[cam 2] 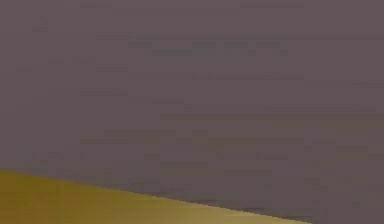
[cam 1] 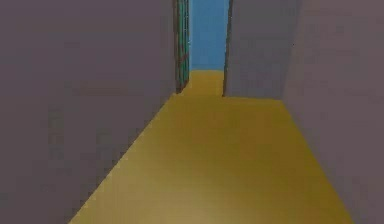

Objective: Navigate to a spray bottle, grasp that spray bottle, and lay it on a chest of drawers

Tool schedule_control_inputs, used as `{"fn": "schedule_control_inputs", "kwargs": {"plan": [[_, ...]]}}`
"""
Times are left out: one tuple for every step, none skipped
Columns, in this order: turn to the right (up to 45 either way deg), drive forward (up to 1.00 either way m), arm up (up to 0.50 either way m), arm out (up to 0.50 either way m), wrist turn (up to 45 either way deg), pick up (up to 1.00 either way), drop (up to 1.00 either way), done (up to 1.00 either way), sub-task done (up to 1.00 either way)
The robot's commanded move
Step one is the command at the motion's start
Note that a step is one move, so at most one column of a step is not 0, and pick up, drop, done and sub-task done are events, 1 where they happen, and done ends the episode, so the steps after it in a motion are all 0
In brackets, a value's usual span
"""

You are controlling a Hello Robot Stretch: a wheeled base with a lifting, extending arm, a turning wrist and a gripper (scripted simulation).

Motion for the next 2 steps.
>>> {"fn": "schedule_control_inputs", "kwargs": {"plan": [[0.0, 1.0, 0.0, 0.0, 0.0, 0.0, 0.0, 0.0, 0.0], [0.0, 1.0, 0.0, 0.0, 0.0, 0.0, 0.0, 0.0, 0.0]]}}
